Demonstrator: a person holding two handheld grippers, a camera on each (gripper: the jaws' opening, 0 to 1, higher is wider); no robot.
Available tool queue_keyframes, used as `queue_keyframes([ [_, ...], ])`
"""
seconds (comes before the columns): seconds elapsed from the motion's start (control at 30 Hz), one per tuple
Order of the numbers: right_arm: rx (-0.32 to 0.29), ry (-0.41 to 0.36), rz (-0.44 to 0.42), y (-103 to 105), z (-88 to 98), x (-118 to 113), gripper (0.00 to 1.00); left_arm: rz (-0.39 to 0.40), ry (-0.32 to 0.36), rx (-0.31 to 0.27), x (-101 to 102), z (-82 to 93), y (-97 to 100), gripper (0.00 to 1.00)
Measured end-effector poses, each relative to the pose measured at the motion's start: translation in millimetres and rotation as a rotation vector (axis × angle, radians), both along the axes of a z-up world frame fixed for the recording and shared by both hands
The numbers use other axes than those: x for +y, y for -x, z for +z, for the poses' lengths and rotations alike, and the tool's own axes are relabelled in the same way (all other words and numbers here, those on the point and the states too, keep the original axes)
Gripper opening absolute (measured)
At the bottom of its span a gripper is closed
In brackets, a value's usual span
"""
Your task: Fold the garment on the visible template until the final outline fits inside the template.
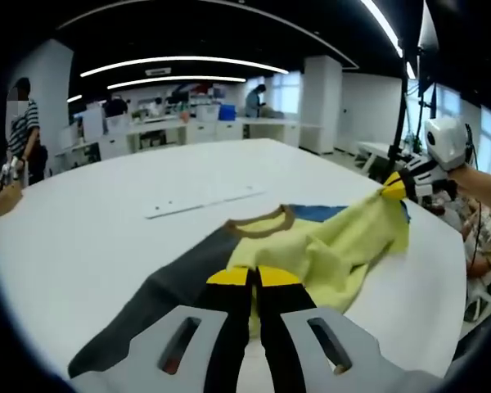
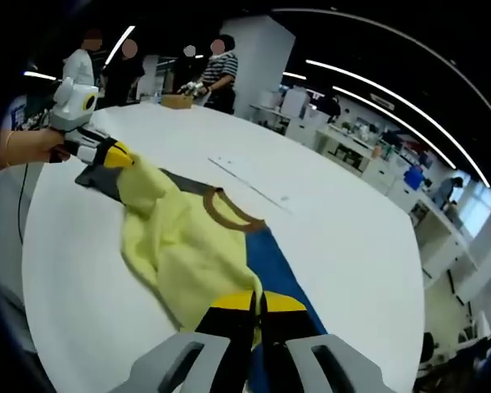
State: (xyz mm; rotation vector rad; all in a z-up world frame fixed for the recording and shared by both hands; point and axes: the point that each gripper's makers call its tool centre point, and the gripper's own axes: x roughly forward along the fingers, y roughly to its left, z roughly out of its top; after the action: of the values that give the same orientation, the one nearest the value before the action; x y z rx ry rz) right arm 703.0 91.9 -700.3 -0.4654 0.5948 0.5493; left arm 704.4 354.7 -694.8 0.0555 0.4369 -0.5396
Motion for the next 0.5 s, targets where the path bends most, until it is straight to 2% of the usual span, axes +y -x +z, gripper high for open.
queue_keyframes([
  [0.23,0.035,0.0,-0.048,-22,-23.0,-12,0.0,0.053,0.005,-0.017,9,-3.2,-24.4,0.0],
  [0.33,0.058,0.0,-0.068,-30,-35.1,-18,0.0,0.069,-0.01,-0.012,12,-9.9,-32.4,0.0],
  [0.5,0.095,0.012,-0.078,-33,-50.8,-19,0.0,0.083,-0.031,0.015,16,-24.7,-41.1,0.0],
])
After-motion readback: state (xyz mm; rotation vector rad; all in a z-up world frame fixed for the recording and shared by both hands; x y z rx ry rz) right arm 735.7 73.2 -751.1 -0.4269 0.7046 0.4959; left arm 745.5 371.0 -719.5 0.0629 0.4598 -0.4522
